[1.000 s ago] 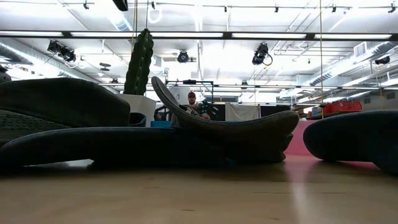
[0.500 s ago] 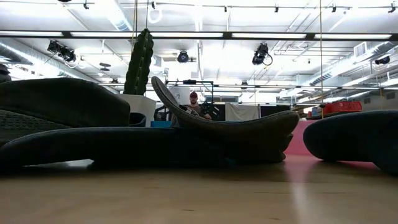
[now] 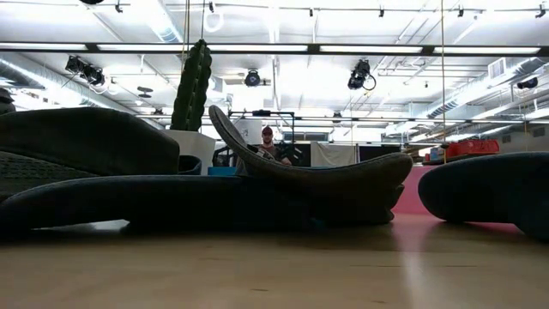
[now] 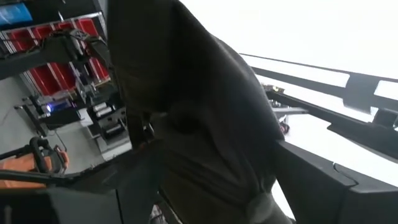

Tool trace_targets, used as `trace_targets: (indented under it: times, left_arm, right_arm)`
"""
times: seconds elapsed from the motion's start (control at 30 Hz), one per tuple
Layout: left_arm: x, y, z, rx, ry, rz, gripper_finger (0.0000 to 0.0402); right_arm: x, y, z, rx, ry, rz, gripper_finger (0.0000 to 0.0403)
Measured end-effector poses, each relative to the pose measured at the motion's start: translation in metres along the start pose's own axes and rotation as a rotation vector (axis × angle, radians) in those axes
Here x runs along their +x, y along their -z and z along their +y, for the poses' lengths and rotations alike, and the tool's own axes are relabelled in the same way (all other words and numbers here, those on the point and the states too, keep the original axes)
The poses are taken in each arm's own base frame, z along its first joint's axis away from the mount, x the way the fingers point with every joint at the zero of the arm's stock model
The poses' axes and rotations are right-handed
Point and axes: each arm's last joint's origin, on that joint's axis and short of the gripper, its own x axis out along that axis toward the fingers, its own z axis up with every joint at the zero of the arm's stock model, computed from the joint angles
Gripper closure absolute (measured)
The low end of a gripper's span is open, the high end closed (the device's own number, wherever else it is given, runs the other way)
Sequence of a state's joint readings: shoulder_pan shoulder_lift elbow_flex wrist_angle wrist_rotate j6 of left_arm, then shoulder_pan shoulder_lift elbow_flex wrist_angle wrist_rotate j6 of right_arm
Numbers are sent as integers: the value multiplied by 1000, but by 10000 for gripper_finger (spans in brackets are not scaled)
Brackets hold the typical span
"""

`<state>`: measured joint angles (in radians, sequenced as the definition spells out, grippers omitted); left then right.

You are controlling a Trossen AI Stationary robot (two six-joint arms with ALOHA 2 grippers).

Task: Pick & Place hat
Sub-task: Put the right black cap into the blue bin

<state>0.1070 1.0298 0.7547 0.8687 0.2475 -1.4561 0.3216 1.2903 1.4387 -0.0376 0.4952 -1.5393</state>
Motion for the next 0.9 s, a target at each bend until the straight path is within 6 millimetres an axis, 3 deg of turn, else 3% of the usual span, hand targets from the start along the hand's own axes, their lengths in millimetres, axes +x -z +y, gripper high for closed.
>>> trace_targets:
  times: [0.33, 0.9]
  left_arm:
    - [0, 1, -6, 25, 63, 32, 103]
    - [0, 0, -2, 87, 24, 10, 107]
  right_arm:
    - [1, 2, 0, -40, 1, 27, 400]
    - [4, 2, 3, 0, -17, -21, 399]
